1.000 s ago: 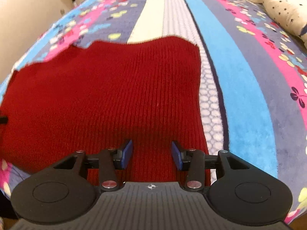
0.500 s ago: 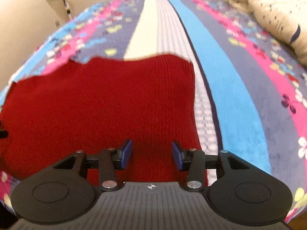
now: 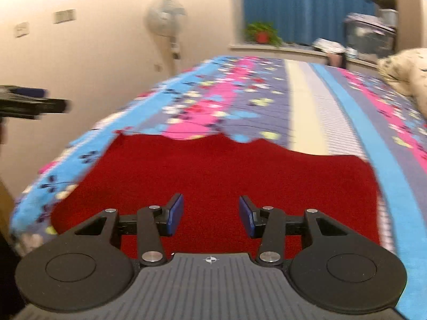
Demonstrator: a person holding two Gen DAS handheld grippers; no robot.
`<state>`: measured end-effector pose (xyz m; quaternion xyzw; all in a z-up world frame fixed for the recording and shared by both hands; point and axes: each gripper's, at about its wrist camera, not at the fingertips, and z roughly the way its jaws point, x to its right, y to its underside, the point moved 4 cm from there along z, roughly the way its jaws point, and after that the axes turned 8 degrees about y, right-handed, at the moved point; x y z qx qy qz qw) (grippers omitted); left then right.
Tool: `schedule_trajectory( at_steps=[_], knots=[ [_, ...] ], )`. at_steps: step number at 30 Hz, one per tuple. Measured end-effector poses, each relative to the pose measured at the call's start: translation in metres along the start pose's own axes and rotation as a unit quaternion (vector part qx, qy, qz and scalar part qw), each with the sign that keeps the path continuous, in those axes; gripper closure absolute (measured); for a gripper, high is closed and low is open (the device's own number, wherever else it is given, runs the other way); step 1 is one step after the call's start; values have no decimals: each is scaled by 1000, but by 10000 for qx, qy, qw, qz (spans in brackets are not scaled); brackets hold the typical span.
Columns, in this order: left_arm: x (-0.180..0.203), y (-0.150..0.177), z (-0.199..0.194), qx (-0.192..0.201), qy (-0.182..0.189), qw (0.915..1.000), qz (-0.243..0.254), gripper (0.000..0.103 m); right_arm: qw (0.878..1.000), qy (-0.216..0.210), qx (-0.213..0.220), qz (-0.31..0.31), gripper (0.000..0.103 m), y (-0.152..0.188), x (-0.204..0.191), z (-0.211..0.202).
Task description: Fold small clothes
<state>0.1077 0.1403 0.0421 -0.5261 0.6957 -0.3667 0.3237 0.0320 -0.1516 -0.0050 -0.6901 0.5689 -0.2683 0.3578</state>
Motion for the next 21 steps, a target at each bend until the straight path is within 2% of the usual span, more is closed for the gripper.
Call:
schedule_trajectory(
  at_steps=[2, 5, 8, 11, 17, 18, 21],
  knots=[
    [-11, 8, 9, -382, -49, 9990, -220, 9, 9998, -147, 46, -111, 55, 4, -21, 1],
    [-30, 5, 7, -253, -121, 9972, -695, 9, 9980, -271, 206, -539, 56, 9, -56, 3],
    [-42, 7, 14, -413, -148, 9939, -1010, 14, 9920, -389, 485, -1097, 69, 15, -95, 2],
    [-45, 8, 16, -479, -148, 9928, -1090, 15, 9874, -603, 540, -1362, 73, 24, -127, 5],
    [-46, 15, 25, -708, 0, 9905, -1179, 15, 9744, -1005, 408, -1967, 73, 46, -170, 15],
    [-46, 15, 26, -735, 13, 9903, -1183, 15, 9717, -1072, 387, -2067, 71, 50, -176, 17],
    [-47, 16, 30, -792, -27, 9903, -1142, 15, 9622, -1198, 276, -2430, 57, 62, -195, 29]
  ],
)
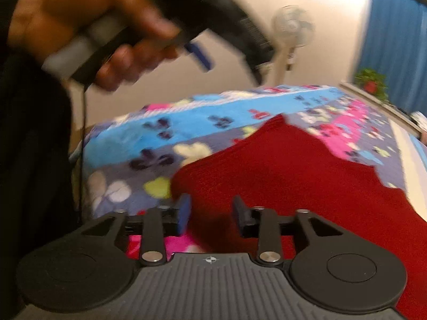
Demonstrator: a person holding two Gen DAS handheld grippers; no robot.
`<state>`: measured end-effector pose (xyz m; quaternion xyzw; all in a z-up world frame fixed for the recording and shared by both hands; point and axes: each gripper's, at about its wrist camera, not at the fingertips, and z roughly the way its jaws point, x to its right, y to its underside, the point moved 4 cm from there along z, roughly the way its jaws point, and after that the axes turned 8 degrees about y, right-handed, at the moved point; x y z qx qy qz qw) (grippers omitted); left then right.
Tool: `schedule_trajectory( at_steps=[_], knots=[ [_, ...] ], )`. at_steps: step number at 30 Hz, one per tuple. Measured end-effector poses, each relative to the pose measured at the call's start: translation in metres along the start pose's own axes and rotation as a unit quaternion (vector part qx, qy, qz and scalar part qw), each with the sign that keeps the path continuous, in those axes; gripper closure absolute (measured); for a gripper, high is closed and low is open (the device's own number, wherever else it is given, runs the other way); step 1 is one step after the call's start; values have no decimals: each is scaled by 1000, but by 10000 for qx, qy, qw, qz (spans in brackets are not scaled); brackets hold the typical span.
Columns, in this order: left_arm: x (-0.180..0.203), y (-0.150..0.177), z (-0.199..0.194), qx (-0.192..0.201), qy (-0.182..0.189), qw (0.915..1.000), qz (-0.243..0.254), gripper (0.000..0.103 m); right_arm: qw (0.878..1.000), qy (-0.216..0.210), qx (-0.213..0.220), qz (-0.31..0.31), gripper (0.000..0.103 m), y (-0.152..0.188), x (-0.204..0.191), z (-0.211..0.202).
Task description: Fold small clothes
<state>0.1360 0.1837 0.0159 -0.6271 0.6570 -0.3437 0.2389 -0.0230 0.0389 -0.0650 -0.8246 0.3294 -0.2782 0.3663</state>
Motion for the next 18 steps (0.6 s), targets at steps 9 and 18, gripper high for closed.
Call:
schedule_trajectory(
  at_steps=[9, 18],
  knots=[
    [-13, 0, 13, -177, -107, 9997, -148, 15, 9943, 377, -159, -984, 48, 12, -25, 41],
    [-20, -3, 24, -395, 282, 9962, -724, 11, 9981, 408, 340, -312, 88, -14, 3, 12]
  ],
)
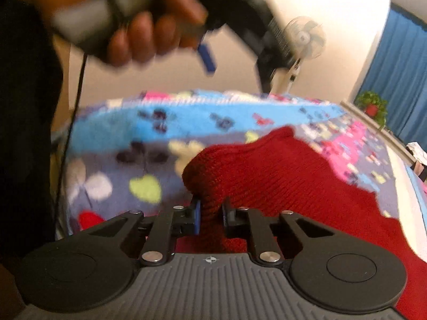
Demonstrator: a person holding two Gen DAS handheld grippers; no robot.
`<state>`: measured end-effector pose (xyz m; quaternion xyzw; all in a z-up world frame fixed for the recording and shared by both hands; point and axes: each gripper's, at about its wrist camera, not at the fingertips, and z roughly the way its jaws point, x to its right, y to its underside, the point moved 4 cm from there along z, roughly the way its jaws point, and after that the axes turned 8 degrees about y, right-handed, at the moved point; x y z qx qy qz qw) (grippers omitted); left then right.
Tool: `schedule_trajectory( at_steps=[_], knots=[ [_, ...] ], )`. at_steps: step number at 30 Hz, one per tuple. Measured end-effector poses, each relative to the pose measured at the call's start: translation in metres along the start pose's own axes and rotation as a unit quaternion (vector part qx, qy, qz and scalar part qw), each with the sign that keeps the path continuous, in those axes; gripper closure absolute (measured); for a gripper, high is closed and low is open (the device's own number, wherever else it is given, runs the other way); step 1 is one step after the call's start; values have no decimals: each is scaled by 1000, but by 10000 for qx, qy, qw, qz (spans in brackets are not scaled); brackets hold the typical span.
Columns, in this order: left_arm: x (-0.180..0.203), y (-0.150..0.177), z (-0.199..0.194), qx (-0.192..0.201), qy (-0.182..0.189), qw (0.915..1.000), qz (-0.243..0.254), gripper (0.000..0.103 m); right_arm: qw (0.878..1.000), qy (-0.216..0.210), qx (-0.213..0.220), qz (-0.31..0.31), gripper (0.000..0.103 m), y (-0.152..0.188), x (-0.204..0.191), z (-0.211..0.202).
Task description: Fold small clothes
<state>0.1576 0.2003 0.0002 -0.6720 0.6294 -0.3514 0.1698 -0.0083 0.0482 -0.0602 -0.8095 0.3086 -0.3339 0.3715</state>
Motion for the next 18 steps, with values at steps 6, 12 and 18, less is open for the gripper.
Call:
schedule_trajectory(
  at_steps=[6, 12, 18],
  knots=[
    [26, 8, 32, -953, 1515, 9836, -230, 5, 9956, 132, 328, 864, 89, -15, 43, -35],
    [43, 3, 66, -1338, 2438, 9575, -769, 4, 9937, 145, 466, 1007, 89, -14, 57, -53],
    [47, 2, 98, -1672, 2214, 9575, -794, 4, 9931, 145, 454, 1067, 89, -15, 57, -54]
  ],
)
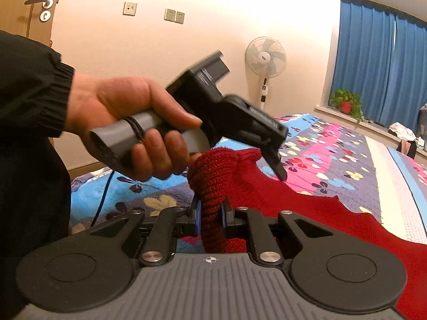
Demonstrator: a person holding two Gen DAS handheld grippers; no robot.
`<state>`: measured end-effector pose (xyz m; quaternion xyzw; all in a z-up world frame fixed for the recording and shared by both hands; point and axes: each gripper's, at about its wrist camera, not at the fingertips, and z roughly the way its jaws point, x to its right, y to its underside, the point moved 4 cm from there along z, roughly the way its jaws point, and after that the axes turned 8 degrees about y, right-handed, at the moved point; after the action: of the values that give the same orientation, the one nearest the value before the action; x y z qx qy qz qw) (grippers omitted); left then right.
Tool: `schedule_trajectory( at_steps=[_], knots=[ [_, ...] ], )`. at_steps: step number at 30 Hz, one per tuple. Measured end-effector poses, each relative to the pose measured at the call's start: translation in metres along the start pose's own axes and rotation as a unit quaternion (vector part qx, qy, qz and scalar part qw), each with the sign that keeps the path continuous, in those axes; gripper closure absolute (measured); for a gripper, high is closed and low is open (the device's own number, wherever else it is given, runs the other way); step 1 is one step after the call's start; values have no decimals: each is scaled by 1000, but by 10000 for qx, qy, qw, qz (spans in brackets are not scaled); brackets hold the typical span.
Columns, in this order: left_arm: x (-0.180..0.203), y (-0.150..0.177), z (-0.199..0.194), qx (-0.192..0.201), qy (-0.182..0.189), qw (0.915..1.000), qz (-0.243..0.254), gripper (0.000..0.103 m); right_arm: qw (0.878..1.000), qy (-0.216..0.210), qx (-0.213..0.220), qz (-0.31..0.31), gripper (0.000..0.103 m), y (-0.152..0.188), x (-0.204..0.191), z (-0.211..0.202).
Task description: Fold small clothes
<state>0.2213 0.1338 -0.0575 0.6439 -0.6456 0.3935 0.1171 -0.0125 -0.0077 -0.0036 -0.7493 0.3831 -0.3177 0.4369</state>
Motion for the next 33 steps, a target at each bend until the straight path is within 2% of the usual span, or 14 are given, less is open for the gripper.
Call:
schedule_trajectory(
  at_steps=[5, 7, 11, 15, 16, 17, 19, 21, 22, 26, 28, 31, 33],
  knots=[
    [-18, -7, 16, -203, -354, 9987, -291, 4, 10000, -7, 57, 2, 89, 0, 1, -4],
    [-24, -9, 15, -217, -271, 9981, -500, 5, 10000, -18, 80, 25, 89, 0, 3, -4],
    [-27, -8, 18, -316, -125, 9977, -594, 7, 9999, 8, 89, 54, 89, -3, 1, -4],
    [-24, -8, 28, -396, -147, 9977, -524, 14, 10000, -16, 21, 4, 89, -1, -2, 0],
    [-23, -9, 29, -369, -143, 9980, -502, 24, 10000, -26, -10, -26, 89, -1, -4, 0],
    [-23, -11, 28, -306, -159, 9980, -530, 30, 9999, -43, -49, -84, 89, 0, -6, 1],
    [-27, -13, 24, -176, -142, 9976, -659, 55, 9997, -33, -89, -218, 89, -1, -10, 0],
    [-28, -15, 13, 2, -51, 9979, -643, 71, 9997, -18, -147, -188, 89, -5, -12, 2],
    [-27, -16, 8, 94, 42, 9981, -610, 75, 9997, -27, -164, -155, 89, -8, -13, 4],
    [-17, -23, -31, 668, 388, 9963, -378, 78, 9997, -60, -56, -247, 89, -26, -32, 6],
    [-14, -27, -69, 1166, 515, 9915, -277, 79, 9997, -169, 131, -128, 89, -43, -42, 4],
    [-19, -26, -109, 1711, 390, 9844, -136, 79, 9981, -425, 449, 77, 89, -70, -56, -1],
    [-33, -20, -113, 1654, 112, 9855, -355, 79, 9970, -558, 309, 427, 89, -74, -55, 4]
  ],
)
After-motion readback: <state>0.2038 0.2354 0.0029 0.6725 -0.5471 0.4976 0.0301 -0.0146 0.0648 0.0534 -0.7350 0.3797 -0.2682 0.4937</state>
